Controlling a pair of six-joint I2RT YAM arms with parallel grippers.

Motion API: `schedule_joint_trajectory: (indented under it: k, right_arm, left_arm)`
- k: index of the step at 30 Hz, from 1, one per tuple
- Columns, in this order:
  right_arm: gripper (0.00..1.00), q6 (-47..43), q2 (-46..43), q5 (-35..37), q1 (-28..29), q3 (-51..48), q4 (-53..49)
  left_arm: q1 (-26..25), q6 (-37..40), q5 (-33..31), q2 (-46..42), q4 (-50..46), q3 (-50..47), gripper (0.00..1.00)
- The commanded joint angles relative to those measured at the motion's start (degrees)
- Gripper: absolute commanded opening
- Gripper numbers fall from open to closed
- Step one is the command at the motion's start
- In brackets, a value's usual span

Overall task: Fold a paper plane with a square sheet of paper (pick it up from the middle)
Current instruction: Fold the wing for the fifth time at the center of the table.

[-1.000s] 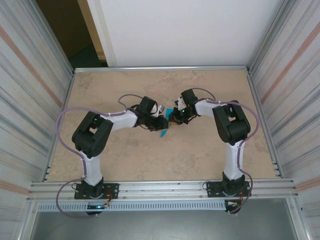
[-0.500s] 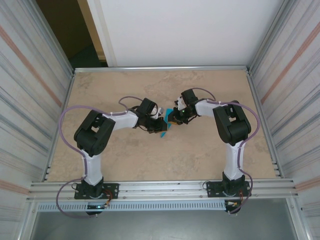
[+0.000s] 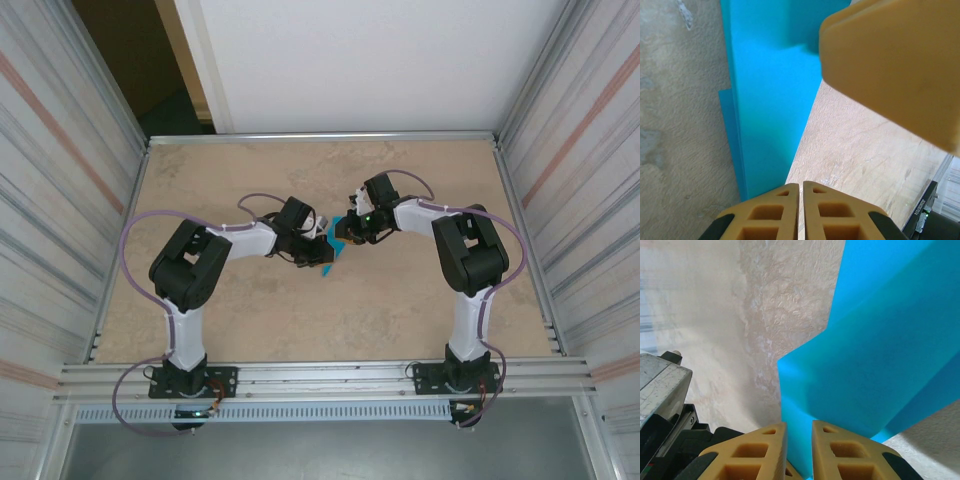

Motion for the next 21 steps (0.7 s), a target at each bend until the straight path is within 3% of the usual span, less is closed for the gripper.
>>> schedule_joint_trajectory:
  k: [1, 13, 18, 21]
  right_arm:
    - [0.2, -0.25, -1.36, 1.58, 0.16, -0.04, -0.31]
    - [0.2, -0.29, -1.88, 4.1, 0.15, -0.07, -1.52]
    - [0.21, -0.36, -4.32, 10.87, 0.24, -0.69, -3.48]
    - [0.26, -0.14, -6.32, 14.91, 0.4, -1.79, -3.38]
  left_arm:
    - [-0.34, 0.83, -0.46, 0.32, -1.54, 0.03, 0.11]
    - [-1.69, 1.73, -2.97, 1.06, -3.99, 1.67, 0.11]
    - [-1.7, 2.04, -3.33, 1.15, -4.62, 1.96, 0.11]
    - [-1.78, 2.0, -3.32, 1.33, -4.72, 2.07, 0.11]
